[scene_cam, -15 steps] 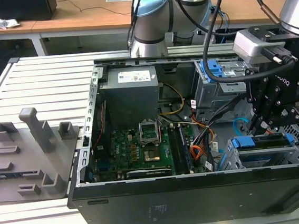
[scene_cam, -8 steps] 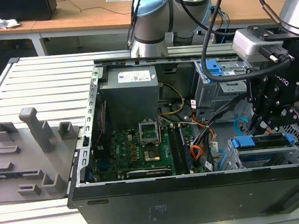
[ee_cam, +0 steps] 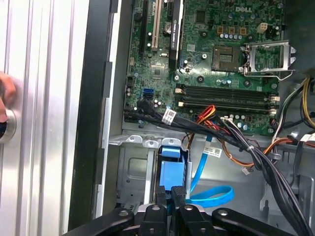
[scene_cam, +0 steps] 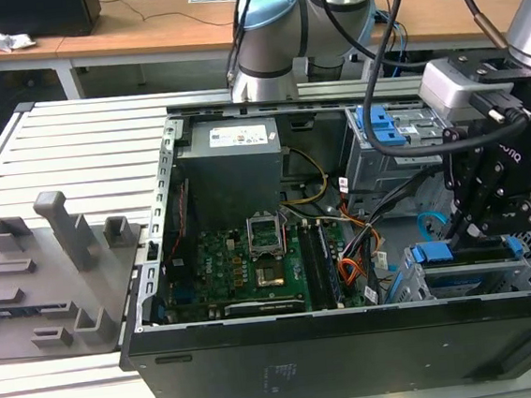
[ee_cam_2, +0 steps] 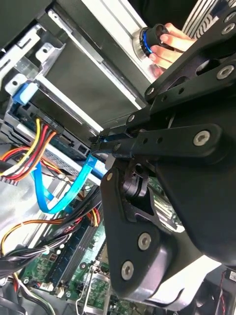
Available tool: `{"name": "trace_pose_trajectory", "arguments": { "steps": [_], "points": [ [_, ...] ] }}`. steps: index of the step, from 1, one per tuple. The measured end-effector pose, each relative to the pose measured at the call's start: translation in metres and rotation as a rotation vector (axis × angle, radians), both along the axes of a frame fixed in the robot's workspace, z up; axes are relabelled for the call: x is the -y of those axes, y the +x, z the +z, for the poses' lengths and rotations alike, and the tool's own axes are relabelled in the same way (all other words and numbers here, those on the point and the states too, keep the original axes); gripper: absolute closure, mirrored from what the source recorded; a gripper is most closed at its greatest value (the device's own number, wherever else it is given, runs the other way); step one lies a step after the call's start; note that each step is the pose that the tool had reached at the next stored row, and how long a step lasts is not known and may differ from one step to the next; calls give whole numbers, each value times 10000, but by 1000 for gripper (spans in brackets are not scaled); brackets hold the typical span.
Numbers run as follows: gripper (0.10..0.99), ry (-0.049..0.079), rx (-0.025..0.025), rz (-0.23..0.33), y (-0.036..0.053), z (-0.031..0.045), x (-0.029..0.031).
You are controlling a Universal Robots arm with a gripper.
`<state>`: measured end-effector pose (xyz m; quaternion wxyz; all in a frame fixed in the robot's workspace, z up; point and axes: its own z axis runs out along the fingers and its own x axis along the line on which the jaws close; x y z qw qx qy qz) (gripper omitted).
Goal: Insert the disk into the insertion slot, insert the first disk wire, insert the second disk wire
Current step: 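Insert the second disk wire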
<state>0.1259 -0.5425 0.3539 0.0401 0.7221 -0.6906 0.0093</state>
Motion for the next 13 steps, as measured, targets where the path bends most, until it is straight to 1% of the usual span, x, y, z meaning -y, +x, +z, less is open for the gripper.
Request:
{"name": "trace_pose_trajectory", "arguments": {
  "steps": [3, 4, 5, 7, 9, 13],
  "points": [
    [925, -1, -25, -1, 42, -28, 0],
    [925, -2, -45, 1, 79, -55, -27],
    [925, 1, -47, 0, 90, -62, -51],
    [925, -1, -47, 0, 104, -67, -71],
    [925, 1, -54, -1, 146, -86, -76],
    [925, 0, -56, 0, 158, -101, -81]
  ]
}}
